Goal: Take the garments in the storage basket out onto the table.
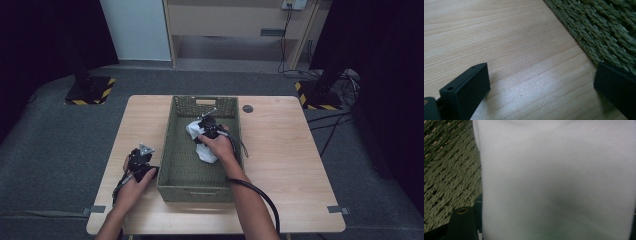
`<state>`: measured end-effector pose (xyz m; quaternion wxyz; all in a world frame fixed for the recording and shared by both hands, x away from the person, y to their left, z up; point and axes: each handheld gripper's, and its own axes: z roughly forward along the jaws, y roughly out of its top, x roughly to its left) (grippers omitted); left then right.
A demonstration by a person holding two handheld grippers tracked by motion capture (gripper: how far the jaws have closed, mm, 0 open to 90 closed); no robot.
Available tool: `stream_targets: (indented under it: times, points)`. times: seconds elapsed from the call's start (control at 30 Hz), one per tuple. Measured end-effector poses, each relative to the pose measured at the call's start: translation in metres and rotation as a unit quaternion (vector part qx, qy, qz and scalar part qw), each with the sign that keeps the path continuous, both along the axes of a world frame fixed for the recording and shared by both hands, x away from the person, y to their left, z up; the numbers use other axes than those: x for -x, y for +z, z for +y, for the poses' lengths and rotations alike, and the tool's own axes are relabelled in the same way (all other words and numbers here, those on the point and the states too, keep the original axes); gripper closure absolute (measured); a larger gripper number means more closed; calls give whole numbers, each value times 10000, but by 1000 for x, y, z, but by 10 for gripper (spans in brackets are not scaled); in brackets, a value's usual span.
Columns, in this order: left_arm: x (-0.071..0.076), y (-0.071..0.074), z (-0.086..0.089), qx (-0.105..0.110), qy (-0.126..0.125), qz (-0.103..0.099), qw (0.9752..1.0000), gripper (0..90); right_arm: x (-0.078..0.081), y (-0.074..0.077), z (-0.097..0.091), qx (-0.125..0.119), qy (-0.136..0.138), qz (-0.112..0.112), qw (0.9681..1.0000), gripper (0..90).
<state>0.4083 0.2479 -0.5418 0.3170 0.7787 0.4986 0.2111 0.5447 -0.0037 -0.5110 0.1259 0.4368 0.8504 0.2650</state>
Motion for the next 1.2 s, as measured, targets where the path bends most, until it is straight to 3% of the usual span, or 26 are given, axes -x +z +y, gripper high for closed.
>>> stream_targets:
  times: [0.17, 0.37, 0.77, 1.2]
  points:
    - [0, 0, 0, 0, 0, 1, 10000, 0, 1, 7, 0, 56, 77, -42, 9999, 398]
    - [0, 0, 0, -1, -1, 1, 10000, 0, 4, 18, -1, -20, 98, -218, 9997, 458]
    - [0, 0, 0, -4, -2, 1, 10000, 0, 7, 45, -8, -106, -3, -323, 9994, 469]
    - [0, 0, 0, 13, 11, -8, 10000, 0, 10, 58, -13, -164, -5, -352, 9992, 476]
